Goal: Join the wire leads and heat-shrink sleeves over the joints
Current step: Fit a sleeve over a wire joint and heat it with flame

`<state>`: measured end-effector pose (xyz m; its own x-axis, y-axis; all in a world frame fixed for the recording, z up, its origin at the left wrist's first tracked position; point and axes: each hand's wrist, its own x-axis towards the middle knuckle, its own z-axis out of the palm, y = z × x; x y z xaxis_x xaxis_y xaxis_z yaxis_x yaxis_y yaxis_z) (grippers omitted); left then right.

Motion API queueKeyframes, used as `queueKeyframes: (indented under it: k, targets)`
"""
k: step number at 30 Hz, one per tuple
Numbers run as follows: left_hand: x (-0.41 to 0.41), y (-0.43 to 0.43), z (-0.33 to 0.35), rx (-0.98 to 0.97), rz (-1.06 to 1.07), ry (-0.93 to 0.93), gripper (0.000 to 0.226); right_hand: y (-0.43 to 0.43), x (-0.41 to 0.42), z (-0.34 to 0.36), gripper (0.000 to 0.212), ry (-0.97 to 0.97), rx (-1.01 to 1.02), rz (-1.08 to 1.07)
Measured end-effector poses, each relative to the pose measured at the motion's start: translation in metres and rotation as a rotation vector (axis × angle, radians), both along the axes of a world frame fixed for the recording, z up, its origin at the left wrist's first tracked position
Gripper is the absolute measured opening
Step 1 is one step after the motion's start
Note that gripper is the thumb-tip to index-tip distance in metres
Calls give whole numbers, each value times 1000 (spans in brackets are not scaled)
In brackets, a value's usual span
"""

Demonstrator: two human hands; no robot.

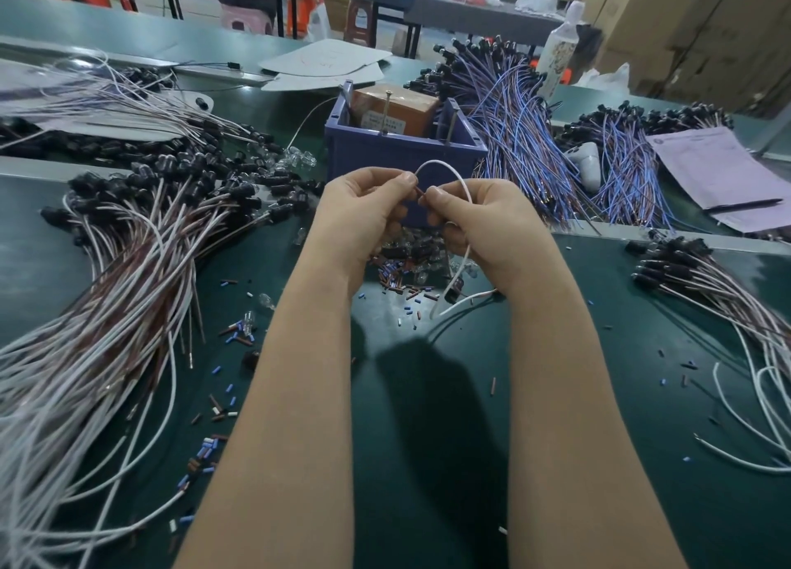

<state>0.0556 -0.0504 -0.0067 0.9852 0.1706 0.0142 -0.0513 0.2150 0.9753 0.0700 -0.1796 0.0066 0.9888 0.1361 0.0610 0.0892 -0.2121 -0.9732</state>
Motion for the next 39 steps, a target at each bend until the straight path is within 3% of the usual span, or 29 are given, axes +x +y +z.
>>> queueKeyframes:
  k: [5,13,16,19,22,24,28,31,35,39]
  targets:
    - [2,0,2,296,121,-85,17,1,1,0,22,-110,-182,-56]
    - [4,-3,1,491,178,-134,18,4,-1,1,24,-185,-305,-66]
    - [5,-10,-3,386,181,-135,20,5,-2,1,22,-182,-296,-56]
    - [7,-10,-3,45,236,-61,20,3,-3,3,20,-160,-288,-28]
    - [9,4,-1,-190,379,20,21,0,-5,7,22,-135,-84,-14]
    - [5,4,1,-188,328,16,18,2,-6,11,22,-156,85,-27]
    - [-5,-13,8,-6,-241,-92,17,4,-7,15,20,-198,266,-27]
    - [-5,-14,7,16,-430,-162,19,-2,-8,18,18,-195,408,-29]
    - [-4,-15,3,150,-381,-187,16,2,-11,20,19,-230,472,-48]
    - [-3,-11,3,112,-220,-239,18,-2,-12,22,33,-272,524,-274]
